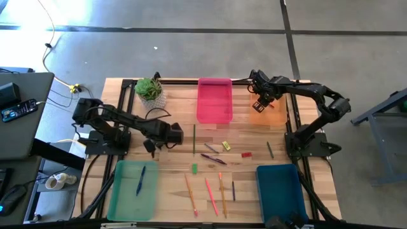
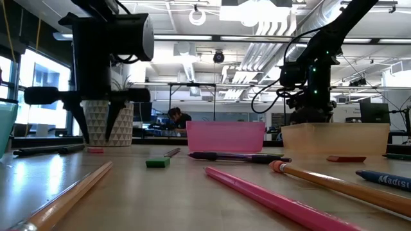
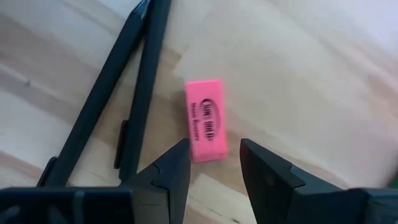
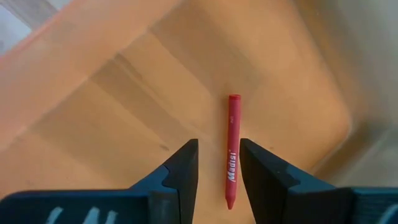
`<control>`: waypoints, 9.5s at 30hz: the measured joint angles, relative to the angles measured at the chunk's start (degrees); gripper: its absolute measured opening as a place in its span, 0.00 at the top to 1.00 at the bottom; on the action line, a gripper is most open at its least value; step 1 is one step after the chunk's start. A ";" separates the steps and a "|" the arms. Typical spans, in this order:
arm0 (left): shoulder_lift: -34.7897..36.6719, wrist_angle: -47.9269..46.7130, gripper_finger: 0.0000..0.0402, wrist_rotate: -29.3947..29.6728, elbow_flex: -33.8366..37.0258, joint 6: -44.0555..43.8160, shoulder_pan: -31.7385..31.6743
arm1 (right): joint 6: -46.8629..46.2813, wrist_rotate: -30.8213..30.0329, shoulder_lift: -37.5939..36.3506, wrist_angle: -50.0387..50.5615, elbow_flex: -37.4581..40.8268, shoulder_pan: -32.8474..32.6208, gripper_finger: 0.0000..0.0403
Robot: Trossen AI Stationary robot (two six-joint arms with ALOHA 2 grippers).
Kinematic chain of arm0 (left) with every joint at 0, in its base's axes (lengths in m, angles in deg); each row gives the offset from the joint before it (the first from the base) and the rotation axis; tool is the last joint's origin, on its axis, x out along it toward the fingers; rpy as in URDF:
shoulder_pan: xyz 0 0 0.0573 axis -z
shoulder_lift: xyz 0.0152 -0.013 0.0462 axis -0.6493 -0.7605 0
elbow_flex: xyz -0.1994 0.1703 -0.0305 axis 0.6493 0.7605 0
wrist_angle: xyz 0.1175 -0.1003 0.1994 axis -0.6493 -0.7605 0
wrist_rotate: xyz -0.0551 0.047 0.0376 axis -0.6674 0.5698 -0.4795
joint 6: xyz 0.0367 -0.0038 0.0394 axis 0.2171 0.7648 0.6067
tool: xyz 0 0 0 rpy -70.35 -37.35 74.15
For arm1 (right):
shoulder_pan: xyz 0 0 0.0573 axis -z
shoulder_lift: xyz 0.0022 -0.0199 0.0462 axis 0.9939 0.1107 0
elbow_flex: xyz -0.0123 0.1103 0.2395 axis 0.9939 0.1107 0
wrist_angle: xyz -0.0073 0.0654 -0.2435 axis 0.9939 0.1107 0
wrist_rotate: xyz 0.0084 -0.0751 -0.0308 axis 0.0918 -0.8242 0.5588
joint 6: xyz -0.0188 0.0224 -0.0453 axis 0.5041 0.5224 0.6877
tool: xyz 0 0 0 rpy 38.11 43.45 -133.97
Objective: Sort crayons/erasers/pens/pencils in bins
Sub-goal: Put the pink eraser into the pink bin, then put the right yellow pencil into the blue bin
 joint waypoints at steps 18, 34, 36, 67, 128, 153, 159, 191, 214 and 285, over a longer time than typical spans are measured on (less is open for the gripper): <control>-5.05 0.27 0.70 0.46 -0.26 -3.77 0.59 | 1.48 0.02 -0.50 1.27 0.00 0.00 0.73; -4.08 0.53 0.88 2.40 0.04 4.16 1.32 | 1.45 -0.11 -10.12 1.38 0.00 0.00 0.73; -3.35 0.71 0.88 3.06 0.20 5.42 1.62 | 1.32 -0.15 -11.43 1.46 0.00 0.00 0.73; 5.01 53.12 0.88 2.26 -0.69 71.03 -17.23 | -14.25 2.43 -28.25 3.74 0.00 -12.34 0.73; -11.88 36.76 0.72 -16.07 -13.84 104.46 -22.93 | -71.43 6.29 -12.17 0.29 0.00 -55.86 0.73; 0.44 32.85 0.63 -22.60 -13.87 105.93 -25.64 | -66.97 3.52 -12.24 -8.95 -7.14 -60.97 0.73; 9.25 17.80 0.64 -21.03 -13.88 105.61 -25.27 | -65.62 4.21 -12.22 0.19 -12.85 -61.99 0.73; 19.07 -27.01 0.67 -3.01 -13.79 80.42 4.99 | -80.20 7.72 17.02 12.24 -35.67 -73.13 0.73; 19.02 -27.15 0.67 -2.51 -13.79 86.69 5.11 | -97.02 8.54 27.76 3.35 -35.63 -73.61 0.61; 18.98 -18.02 0.67 -5.64 -13.79 95.22 5.09 | -106.50 -17.15 9.48 28.27 -35.50 -79.29 0.98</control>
